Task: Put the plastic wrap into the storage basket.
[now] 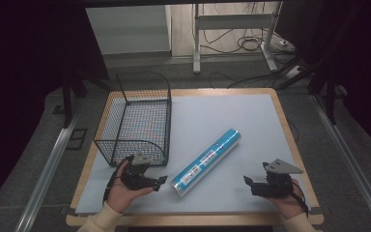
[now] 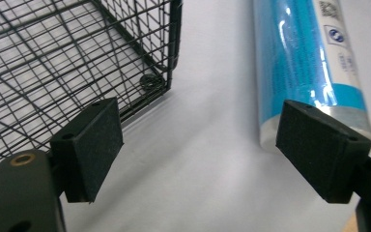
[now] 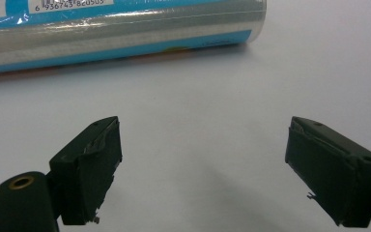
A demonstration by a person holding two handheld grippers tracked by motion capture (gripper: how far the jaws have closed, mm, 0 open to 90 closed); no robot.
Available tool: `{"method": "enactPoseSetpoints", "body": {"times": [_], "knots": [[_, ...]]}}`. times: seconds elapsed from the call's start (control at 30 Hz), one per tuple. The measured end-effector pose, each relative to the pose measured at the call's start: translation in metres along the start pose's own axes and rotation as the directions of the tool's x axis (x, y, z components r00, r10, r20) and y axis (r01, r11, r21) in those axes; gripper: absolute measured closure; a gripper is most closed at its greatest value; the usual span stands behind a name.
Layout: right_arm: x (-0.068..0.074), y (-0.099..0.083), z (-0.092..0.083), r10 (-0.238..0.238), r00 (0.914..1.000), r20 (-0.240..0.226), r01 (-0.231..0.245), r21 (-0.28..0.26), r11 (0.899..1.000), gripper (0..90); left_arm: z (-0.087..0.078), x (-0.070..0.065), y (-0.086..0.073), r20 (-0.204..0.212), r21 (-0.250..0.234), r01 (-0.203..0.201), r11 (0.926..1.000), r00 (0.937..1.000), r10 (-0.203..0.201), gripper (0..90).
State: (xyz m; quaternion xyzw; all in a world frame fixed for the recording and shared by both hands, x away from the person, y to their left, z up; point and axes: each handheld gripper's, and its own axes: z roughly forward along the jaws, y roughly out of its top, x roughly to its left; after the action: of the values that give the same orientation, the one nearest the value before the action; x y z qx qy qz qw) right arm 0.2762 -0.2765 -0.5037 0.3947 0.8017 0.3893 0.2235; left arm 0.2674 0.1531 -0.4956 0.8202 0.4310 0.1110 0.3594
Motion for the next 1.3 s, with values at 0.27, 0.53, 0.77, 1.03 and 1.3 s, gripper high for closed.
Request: {"method": "enactPoseSetpoints", "body": {"times": [0.27,0.53,0.77,1.03,1.3], "knots": [[0.0,0.0,0.0,-0.004,1.0,-0.001,0.004,-0.002,1.0,13.6,-0.004,-0.005,0.004,0.008,-0.007,-0.006,1.0,0.9999,0.006,16.8],[0.0,0.0,0.0,-0.005,1.0,0.002,0.005,-0.002,1.0,13.6,-0.007,-0.01,0.009,0.015,-0.015,-0.015,0.9998,0.9998,0.015,16.8],[0.001,0.0,0.0,-0.007,1.0,0.003,0.007,-0.001,1.0,13.6,-0.009,-0.011,0.015,0.02,-0.012,-0.026,0.9996,0.9994,0.027,16.8],[0.001,0.0,0.0,-0.008,1.0,0.002,0.008,-0.003,1.0,13.6,-0.01,-0.02,0.025,0.034,-0.023,-0.049,0.9985,0.9982,0.049,16.8],[0.002,0.0,-0.002,0.001,1.0,0.008,-0.001,-0.008,1.0,13.6,-0.011,-0.026,0.033,0.034,-0.027,-0.057,0.998,0.9978,0.058,16.8]]}}
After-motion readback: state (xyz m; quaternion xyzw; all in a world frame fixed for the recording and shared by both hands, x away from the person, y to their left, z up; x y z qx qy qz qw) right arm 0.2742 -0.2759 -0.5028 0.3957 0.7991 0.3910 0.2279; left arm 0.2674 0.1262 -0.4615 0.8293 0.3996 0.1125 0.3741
